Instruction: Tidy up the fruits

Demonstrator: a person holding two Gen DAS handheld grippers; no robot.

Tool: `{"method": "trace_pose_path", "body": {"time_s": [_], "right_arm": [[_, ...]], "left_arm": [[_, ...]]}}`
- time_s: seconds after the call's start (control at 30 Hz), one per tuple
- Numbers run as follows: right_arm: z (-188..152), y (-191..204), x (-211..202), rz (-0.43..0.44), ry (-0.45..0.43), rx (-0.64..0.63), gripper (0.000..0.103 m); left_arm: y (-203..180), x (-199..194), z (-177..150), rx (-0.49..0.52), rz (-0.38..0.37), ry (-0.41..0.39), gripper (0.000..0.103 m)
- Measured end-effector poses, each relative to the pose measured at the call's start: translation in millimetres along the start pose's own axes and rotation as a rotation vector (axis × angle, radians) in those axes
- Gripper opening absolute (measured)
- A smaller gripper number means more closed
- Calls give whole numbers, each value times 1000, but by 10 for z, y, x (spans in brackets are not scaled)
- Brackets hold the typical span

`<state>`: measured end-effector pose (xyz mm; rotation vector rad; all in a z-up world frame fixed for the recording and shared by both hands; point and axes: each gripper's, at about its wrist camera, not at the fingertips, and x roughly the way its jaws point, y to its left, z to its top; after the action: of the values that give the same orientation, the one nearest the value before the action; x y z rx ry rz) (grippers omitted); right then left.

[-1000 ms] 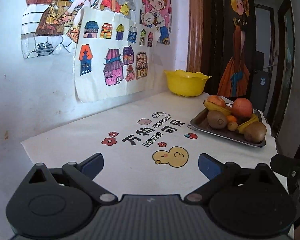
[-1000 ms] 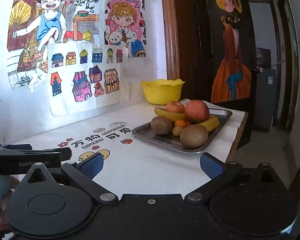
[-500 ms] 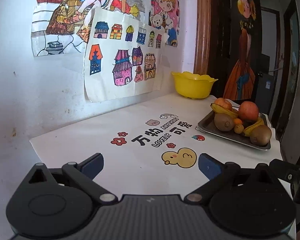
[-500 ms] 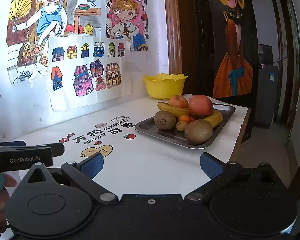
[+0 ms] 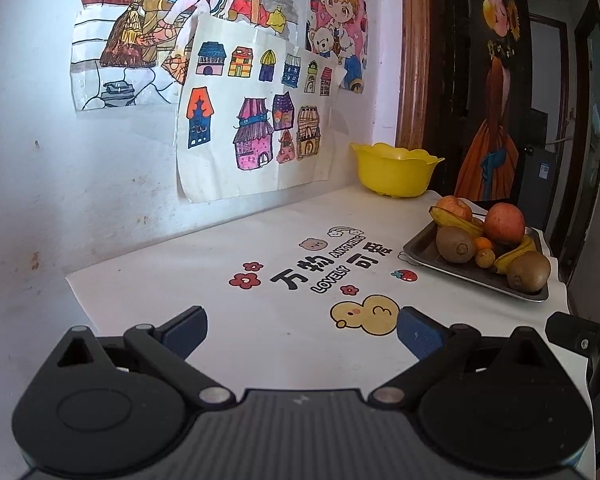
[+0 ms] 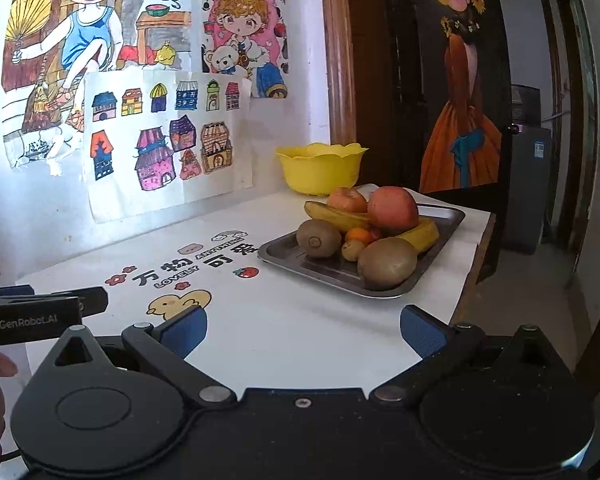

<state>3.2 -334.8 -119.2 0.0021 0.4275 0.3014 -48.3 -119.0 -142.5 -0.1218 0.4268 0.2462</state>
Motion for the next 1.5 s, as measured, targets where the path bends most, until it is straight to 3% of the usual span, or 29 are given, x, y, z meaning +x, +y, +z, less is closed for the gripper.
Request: {"method": "trace_pose_path", "body": {"time_s": [1.23,1.5], "right_arm": [[-31,35,156,15,29,0,102],[-38,44,140,27,24,-1,102]], "left_arm": [[-35,17,-1,23,5,20,103],[-71,-58,8,43,3,-10,103]]}}
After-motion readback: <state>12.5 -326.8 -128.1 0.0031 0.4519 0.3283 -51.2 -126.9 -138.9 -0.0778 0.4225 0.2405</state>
